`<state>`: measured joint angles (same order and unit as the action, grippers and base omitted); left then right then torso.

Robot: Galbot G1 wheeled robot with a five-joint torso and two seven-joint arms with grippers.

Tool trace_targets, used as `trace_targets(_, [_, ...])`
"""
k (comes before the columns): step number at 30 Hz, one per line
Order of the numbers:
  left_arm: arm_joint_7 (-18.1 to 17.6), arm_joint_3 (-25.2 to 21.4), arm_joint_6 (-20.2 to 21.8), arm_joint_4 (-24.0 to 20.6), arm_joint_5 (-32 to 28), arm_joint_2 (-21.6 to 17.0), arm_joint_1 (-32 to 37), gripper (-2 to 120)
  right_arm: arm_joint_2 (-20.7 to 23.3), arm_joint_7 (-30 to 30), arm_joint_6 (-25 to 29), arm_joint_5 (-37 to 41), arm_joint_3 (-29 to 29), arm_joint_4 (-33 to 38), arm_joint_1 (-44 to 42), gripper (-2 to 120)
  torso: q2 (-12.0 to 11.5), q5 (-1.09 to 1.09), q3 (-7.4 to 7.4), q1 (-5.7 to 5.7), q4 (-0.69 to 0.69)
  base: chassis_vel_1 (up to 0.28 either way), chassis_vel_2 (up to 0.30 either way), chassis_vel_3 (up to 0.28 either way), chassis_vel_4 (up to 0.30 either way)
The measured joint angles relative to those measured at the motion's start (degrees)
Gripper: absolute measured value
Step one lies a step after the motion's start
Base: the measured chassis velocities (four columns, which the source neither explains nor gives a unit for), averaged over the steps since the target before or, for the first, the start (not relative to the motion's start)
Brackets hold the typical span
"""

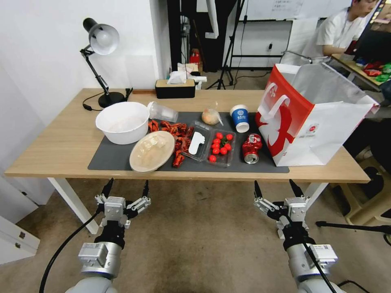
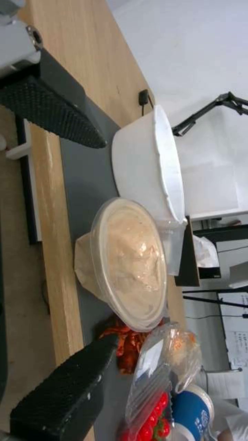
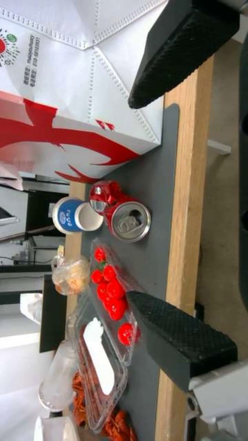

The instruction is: Pick up the trash from the table and place it into the takeout bag.

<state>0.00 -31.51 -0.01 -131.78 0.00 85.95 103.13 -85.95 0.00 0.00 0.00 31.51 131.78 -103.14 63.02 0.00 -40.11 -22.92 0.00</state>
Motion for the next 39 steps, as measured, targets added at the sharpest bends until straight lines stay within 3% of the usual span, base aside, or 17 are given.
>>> trace_targets(13, [0.0,0.0,0.0,0.0,0.0,0.0,0.0,100,0.0,0.0,0.0,0.0,0.0,0.0,0.0,100,0.0,0.0,0.0,0.0,0.0,0.0,0.0,0.0,0.0])
trace_targets(16, [-0.7,-0.1,0.2,0.0,-0.6,0.3,0.0,100,-1.4,-2.1,-3.1,0.8,-3.4,-2.7,2.3,100,0.0,-0.05,0.01,0.01,-0.04,0.0,0.0,0.0,0.0])
trace_targets(17, [-3.5,-0.9,1.5,-0.1,-2.5,1.7,0.0,100,-2.5,-3.8,-6.7,1.4,-6.1,-4.9,3.9,100,0.0,0.11,-0.01,0.0,0.01,0.0,0.0,0.0,0.0])
trace_targets(18, [-6.0,-1.6,2.6,-0.2,-4.3,3.0,0.0,100,-2.7,-4.4,-7.7,1.8,-6.7,-5.5,4.6,100,0.0,0.0,-0.01,-0.01,0.04,0.0,0.0,0.0,0.0])
trace_targets(20, [-7.8,-2.2,3.5,-0.2,-6.0,4.1,0.2,100,-2.7,-5.0,-8.4,2.3,-6.6,-5.6,5.0,100,0.0,-0.06,-0.01,-0.02,0.03,0.0,0.0,0.0,0.0])
trace_targets(21, [-8.1,-2.3,3.7,-0.3,-6.7,4.5,0.5,100,-2.6,-5.4,-8.8,2.8,-6.2,-5.6,5.3,100,0.0,0.02,-0.01,-0.01,0.02,0.0,0.0,0.0,0.0])
trace_targets(34, [-7.4,-1.8,2.9,0.8,-7.0,4.7,1.4,100,-1.6,-5.2,-9.1,3.3,-3.5,-3.8,5.1,100,0.0,0.0,0.0,0.0,0.0,0.0,0.0,0.0,0.0])
trace_targets(39, [-6.9,-2.0,2.5,0.8,-7.1,4.3,1.7,100,-0.7,-2.5,-9.5,6.3,-4.4,-3.7,7.2,100,0.0,0.0,0.0,0.0,-0.01,0.0,0.0,0.0,0.0])
